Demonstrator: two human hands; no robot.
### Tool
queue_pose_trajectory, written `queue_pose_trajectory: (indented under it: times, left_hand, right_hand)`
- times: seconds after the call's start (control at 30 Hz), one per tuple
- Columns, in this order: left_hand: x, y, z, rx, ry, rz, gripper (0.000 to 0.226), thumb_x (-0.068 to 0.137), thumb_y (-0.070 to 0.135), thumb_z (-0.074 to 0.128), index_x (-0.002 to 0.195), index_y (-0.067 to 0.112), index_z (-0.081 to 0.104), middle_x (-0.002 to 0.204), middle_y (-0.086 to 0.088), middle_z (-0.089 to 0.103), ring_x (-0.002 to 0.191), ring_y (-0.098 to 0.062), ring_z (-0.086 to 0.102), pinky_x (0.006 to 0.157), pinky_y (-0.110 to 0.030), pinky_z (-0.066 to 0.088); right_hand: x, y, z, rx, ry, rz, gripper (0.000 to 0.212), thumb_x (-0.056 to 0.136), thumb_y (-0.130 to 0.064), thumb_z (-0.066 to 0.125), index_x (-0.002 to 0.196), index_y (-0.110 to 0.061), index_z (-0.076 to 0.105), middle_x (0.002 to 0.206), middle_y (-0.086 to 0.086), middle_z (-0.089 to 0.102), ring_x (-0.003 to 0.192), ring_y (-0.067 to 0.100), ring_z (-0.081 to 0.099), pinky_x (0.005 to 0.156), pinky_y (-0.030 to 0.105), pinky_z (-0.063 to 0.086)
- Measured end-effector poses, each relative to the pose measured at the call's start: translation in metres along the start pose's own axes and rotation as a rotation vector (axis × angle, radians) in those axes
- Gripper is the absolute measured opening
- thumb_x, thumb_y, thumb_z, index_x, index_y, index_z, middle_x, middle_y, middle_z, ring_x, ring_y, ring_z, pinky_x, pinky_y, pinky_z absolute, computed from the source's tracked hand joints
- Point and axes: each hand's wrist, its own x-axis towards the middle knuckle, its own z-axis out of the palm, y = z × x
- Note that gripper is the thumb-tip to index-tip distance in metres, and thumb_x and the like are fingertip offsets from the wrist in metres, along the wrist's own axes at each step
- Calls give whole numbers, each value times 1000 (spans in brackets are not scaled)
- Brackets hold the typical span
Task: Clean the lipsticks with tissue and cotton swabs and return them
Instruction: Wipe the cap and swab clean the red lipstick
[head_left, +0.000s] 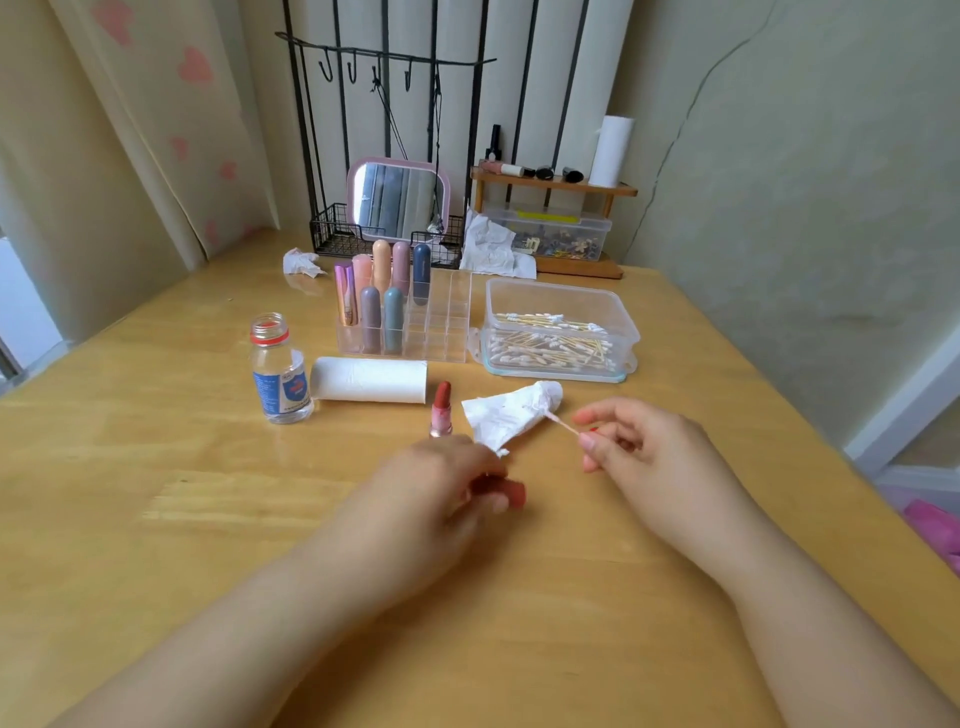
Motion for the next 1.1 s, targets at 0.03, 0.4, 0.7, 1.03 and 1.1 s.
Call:
queue_pose_trajectory:
  times: [0.03,0.4,0.7,1.03,1.1]
  left_hand:
    - [0,-1,4,72,-39,-1,15,91,28,57,103,25,65,95,13,62,89,-4,54,78,-20,44]
    - [1,0,-2,163,248,-272,31,83,44,58,65,20,50,64,8,52,62,-11,49,56,-32,40]
    - [12,-28,-2,-83,282,-541,37,77,31,75,108,20,57,87,12,52,69,-3,43,58,-15,30]
    - [17,-26,0,-277,265,-425,6,84,21,68,81,22,63,68,10,65,61,-4,54,58,-19,40]
    - [15,-17,-6,-493,274,-401,5,86,17,67,82,18,64,70,5,70,67,-14,60,66,-25,44]
  right_hand:
    - [0,0,1,8,-4,3,20,89,-16,62,84,-35,61,64,-13,66,66,-5,55,59,7,39]
    - [-6,-7,14,46,-51,-16,16,88,-18,62,75,-27,63,70,-18,65,70,22,57,64,23,44]
    - [-10,-14,19,100,-66,-18,14,88,-18,63,77,-27,65,70,-15,66,68,17,55,60,18,41]
    - [-14,-26,24,232,-50,-74,14,87,-13,63,79,-24,67,68,-11,66,66,4,54,64,11,42]
    - [-13,-32,19,275,-15,-112,15,86,-11,64,78,-23,68,66,-15,64,66,0,54,67,11,41]
